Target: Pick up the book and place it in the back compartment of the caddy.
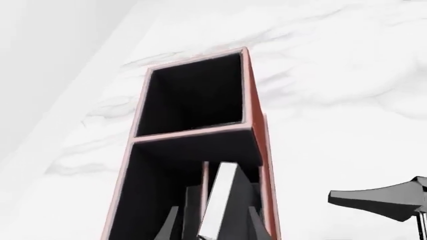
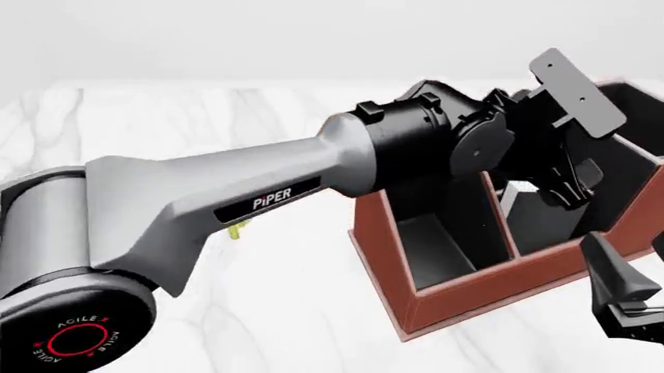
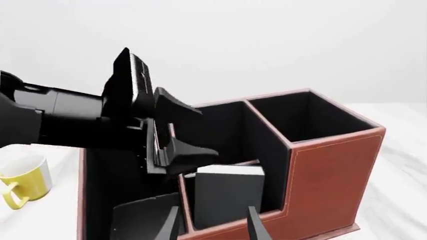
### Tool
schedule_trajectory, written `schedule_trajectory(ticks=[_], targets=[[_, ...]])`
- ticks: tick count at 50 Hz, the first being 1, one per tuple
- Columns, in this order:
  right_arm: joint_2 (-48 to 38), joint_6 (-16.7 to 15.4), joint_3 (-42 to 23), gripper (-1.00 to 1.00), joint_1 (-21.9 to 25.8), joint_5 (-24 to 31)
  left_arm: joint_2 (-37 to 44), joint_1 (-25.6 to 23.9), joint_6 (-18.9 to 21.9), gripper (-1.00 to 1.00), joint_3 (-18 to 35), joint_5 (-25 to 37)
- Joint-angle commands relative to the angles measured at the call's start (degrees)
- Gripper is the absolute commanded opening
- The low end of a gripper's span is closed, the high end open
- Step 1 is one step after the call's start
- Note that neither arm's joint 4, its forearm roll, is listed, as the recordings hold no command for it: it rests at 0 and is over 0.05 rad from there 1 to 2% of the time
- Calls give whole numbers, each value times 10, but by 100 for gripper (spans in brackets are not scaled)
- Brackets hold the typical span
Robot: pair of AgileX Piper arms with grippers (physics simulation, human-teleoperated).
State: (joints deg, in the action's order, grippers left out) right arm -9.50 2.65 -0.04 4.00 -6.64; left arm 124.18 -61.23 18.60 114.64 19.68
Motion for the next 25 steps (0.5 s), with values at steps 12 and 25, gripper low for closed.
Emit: schedule_trajectory(ticks=[12, 25], targets=[[13, -2, 0, 100, -1, 13, -329, 108, 13, 100, -377, -230], [20, -2, 0, 100, -2, 19, -542, 219, -31, 100, -662, -390]])
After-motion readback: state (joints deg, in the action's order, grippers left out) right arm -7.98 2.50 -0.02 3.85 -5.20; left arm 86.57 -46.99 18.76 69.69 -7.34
